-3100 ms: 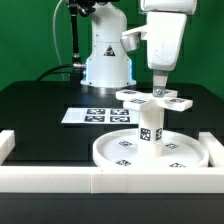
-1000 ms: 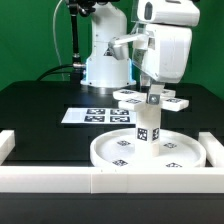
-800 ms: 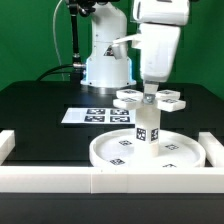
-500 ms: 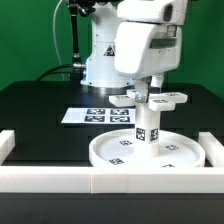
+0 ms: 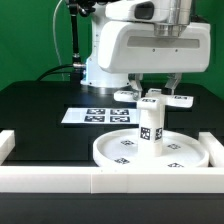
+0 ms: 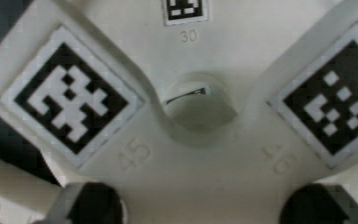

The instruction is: Assemble round table

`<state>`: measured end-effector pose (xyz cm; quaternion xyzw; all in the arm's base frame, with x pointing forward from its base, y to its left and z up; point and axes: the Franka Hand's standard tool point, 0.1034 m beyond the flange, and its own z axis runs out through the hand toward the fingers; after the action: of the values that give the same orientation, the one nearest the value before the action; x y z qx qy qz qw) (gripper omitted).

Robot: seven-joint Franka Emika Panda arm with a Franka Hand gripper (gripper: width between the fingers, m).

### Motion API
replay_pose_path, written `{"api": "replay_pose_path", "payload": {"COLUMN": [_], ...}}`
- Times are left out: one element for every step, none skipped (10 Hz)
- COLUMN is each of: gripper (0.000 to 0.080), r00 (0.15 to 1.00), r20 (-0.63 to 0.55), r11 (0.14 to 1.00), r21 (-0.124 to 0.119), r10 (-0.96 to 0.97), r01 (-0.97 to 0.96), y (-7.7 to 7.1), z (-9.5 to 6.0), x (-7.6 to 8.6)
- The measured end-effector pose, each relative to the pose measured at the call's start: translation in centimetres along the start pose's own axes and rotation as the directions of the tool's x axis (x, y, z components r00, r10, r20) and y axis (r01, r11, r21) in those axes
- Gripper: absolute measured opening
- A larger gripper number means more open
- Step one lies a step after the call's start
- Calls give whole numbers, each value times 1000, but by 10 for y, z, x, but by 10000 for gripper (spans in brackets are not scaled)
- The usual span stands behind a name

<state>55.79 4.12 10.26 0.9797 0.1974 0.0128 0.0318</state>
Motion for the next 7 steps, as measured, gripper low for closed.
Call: {"api": "replay_pose_path", "payload": {"gripper": [439,439,439,439,439,439,439], "r00": [998,994,982,972,954,904,855], "r20": [-1,-1,-1,-1,0,6,8], "r11": [998,994,982,972,953,904,854], "r21": [1,2,7,10,15,30,42], "r10": [63,109,190,234,301,427,519], "r01": [-63,-109,-190,-234,-301,-427,-519], "y": [0,0,-1,-1,-1,0,1], "z": [0,0,0,0,0,1,1], "x": [0,0,0,0,0,-2,-1]}}
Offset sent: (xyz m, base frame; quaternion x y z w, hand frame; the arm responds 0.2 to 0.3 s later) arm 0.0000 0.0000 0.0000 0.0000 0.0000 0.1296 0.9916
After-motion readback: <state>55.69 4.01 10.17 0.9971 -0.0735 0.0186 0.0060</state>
